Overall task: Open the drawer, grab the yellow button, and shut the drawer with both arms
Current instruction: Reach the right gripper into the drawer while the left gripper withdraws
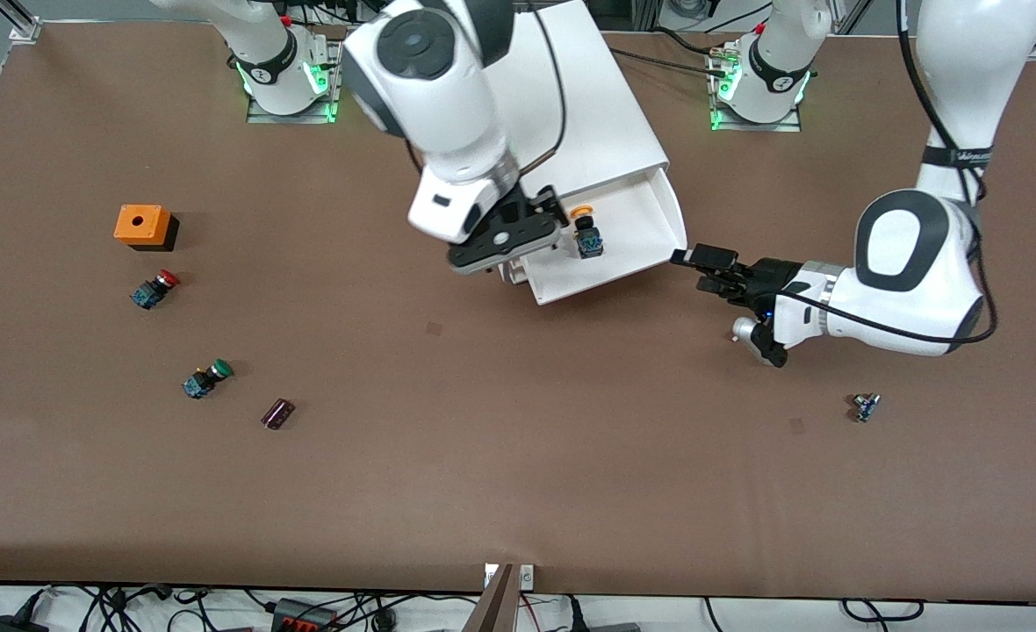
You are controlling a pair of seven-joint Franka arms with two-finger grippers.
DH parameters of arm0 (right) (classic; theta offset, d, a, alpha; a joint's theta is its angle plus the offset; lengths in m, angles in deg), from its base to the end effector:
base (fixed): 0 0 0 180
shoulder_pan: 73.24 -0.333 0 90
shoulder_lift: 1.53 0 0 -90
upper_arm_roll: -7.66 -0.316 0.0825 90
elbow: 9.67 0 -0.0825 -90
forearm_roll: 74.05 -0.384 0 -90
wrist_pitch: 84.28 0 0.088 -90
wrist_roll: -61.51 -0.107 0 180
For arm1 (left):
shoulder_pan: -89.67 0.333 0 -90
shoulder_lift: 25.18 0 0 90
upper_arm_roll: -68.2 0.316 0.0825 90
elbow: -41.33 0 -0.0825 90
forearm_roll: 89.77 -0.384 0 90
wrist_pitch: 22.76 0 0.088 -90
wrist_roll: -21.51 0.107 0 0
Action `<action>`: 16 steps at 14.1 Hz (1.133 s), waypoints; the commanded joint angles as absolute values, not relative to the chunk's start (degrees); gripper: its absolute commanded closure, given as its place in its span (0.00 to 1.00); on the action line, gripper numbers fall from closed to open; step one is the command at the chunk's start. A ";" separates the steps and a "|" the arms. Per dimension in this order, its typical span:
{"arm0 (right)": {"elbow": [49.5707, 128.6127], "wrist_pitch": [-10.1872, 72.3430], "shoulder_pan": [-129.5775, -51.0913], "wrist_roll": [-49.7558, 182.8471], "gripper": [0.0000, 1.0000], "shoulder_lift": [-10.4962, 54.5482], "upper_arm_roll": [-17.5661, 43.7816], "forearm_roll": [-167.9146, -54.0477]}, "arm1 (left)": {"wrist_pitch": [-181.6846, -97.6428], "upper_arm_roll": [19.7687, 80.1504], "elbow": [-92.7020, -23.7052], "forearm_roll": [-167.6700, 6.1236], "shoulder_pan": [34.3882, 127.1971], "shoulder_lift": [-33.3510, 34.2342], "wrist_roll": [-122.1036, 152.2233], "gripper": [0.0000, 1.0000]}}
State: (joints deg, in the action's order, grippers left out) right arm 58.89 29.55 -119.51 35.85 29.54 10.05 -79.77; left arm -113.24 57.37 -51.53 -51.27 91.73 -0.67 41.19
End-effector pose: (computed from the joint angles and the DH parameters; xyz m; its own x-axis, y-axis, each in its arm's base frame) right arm 0.5219 0.5215 0.4965 0.9439 0.2722 0.1871 0.3047 -0.9362 -0.1751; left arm 0.6112 -0.1473 0.3776 0.8907 -0.4010 -0.2140 -0.1278 -0.6728 0.7287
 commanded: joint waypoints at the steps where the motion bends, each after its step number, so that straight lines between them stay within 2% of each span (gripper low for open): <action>1: 52.31 29.80 -123.32 32.17 0.00 35.64 11.00 -75.74 | -109.17 56.33 -44.21 -62.47 91.25 -0.74 32.44 0.00; 5: 51.42 32.70 -126.32 24.61 0.01 38.37 11.00 -73.87 | -103.03 54.84 -37.43 -76.64 90.99 -1.19 23.27 0.00; 9: 51.42 35.51 -127.02 23.55 0.10 40.22 10.56 -73.96 | -97.22 54.75 -31.36 -91.76 87.57 -1.19 22.92 0.00; 10: 51.42 36.21 -127.37 22.41 0.13 40.66 10.47 -73.96 | -96.95 54.75 -30.13 -94.31 86.95 -1.10 22.05 0.00; 16: 51.85 33.76 -128.34 21.08 0.16 41.36 10.47 -74.31 | -98.70 55.37 -22.22 -94.69 87.64 -0.13 20.20 0.00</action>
